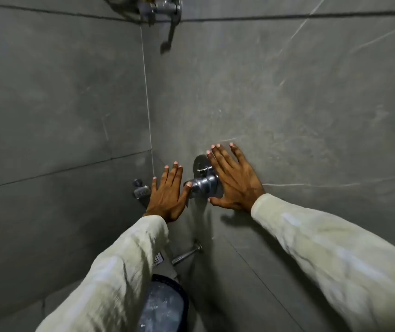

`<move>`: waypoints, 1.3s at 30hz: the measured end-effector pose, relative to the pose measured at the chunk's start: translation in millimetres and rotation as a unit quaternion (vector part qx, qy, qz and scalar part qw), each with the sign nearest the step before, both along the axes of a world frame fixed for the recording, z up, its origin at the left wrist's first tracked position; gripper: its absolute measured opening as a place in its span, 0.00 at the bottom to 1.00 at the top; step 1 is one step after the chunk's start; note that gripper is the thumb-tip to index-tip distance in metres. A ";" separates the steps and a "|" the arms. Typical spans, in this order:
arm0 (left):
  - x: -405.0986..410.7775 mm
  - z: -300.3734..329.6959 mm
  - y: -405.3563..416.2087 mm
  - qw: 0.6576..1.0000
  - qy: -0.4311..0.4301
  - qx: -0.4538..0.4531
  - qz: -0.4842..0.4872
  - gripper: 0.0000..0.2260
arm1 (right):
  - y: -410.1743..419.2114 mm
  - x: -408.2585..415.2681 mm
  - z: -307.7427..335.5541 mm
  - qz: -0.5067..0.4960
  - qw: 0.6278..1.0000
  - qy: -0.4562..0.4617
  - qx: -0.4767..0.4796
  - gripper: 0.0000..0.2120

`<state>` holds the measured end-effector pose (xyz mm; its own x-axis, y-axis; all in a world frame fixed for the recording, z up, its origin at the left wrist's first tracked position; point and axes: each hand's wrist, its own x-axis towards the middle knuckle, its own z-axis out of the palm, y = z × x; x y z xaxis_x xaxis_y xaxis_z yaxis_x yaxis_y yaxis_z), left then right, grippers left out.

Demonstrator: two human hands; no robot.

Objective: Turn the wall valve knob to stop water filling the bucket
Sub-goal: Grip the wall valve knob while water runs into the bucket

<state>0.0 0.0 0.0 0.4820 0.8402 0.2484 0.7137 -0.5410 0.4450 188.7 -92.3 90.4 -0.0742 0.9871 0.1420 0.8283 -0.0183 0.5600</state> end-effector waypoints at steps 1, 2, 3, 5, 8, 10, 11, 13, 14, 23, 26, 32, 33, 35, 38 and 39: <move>5.0 -4.6 3.5 1.000 0.005 -0.006 0.005 0.32 | 7.0 0.0 -6.4 -0.003 0.999 -0.038 -0.003 0.59; 10.0 -9.3 8.8 1.000 0.006 -0.018 0.010 0.32 | 14.7 1.4 -10.9 -0.008 0.998 -0.055 -0.008 0.60; 14.6 -16.0 13.5 0.999 0.011 -0.033 0.015 0.31 | 22.0 3.4 -18.2 -0.012 0.997 -0.081 -0.010 0.60; 22.5 -30.1 18.9 0.998 0.008 -0.060 0.022 0.31 | 32.6 5.1 -32.8 -0.018 0.991 -0.133 -0.021 0.60; 32.2 -43.4 24.4 0.995 -0.014 -0.093 0.031 0.29 | 40.0 6.2 -44.3 -0.031 0.979 -0.199 -0.022 0.57; 38.3 -49.4 28.2 0.989 -0.052 -0.130 0.049 0.29 | 43.4 7.4 -52.1 -0.034 0.971 -0.237 -0.010 0.55; 40.6 -51.2 28.3 0.985 -0.071 -0.150 0.056 0.29 | 44.2 7.3 -55.2 -0.035 0.967 -0.252 -0.002 0.53; 44.3 -55.6 26.6 0.972 -0.112 -0.199 0.061 0.30 | 44.8 7.6 -58.3 -0.035 0.961 -0.272 0.012 0.51; 45.3 -57.1 25.8 0.964 -0.132 -0.222 0.062 0.30 | 45.4 8.4 -59.5 -0.035 0.960 -0.276 0.016 0.51; 35.8 -66.4 32.5 0.964 -0.125 -0.228 0.057 0.30 | 54.2 6.4 -66.0 -0.032 0.961 -0.272 0.033 0.53; 35.9 -66.1 32.5 0.977 -0.082 -0.187 0.069 0.31 | 54.9 6.5 -67.0 -0.038 0.958 -0.281 0.035 0.54; 35.0 -54.8 30.6 0.986 -0.063 -0.125 0.088 0.32 | 51.3 5.9 -64.3 -0.033 0.961 -0.273 0.040 0.51; 35.1 -52.4 30.1 0.987 -0.058 -0.120 0.090 0.31 | 50.9 5.9 -63.6 -0.034 0.960 -0.275 0.039 0.52; 34.9 -48.9 29.7 0.988 -0.048 -0.114 0.093 0.30 | 50.4 5.3 -62.6 -0.034 0.959 -0.280 0.038 0.53; 35.5 -45.6 27.5 0.989 -0.038 -0.109 0.098 0.31 | 49.3 4.5 -61.4 -0.036 0.957 -0.285 0.037 0.53; 36.4 -45.2 26.2 0.989 -0.036 -0.106 0.100 0.31 | 49.1 4.3 -61.3 -0.037 0.957 -0.285 0.037 0.53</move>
